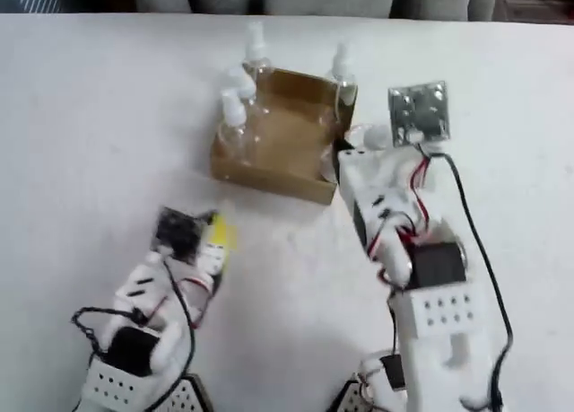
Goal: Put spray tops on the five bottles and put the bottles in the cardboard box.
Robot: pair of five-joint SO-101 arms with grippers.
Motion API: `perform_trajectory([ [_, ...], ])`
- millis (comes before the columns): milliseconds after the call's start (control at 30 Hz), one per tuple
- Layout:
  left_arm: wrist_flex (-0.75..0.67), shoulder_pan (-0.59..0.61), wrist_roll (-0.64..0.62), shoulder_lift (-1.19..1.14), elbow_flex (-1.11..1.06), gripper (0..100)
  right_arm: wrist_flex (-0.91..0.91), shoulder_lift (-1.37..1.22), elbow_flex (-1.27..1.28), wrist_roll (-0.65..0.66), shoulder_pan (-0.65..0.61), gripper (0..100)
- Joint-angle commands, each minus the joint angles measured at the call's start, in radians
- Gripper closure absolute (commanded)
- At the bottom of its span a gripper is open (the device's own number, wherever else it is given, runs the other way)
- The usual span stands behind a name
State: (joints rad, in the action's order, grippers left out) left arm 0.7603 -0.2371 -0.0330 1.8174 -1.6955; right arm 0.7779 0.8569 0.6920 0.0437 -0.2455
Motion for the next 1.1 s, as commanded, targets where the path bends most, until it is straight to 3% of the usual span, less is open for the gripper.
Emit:
perform_trajectory([
  [0,0.06,0.183,0.014,0.01,0.003,98,-0.114,-0.102,-0.048,0.012,0.013,98.3],
  [133,0.114,0.252,0.023,0.01,0.003,98,-0.268,-0.246,-0.048,0.012,0.016,98.3],
  [233,0.147,0.288,0.124,0.01,0.003,98,-0.371,-0.346,-0.048,0.014,0.019,98.3],
  [367,0.183,0.289,0.235,0.008,0.003,98,-0.483,-0.453,-0.054,0.014,0.018,98.3],
  [533,0.18,0.289,0.247,0.008,0.003,98,-0.619,-0.553,-0.054,0.052,0.018,98.3],
  [633,0.181,0.289,0.247,0.008,0.003,98,-0.647,-0.596,-0.054,0.114,0.012,98.3],
  [900,0.181,0.289,0.249,0.008,0.003,98,-0.653,-0.647,-0.055,0.121,0.01,98.3],
  [1067,0.181,0.289,0.249,0.008,0.003,98,-0.651,-0.677,-0.057,0.215,0.008,98.3],
])
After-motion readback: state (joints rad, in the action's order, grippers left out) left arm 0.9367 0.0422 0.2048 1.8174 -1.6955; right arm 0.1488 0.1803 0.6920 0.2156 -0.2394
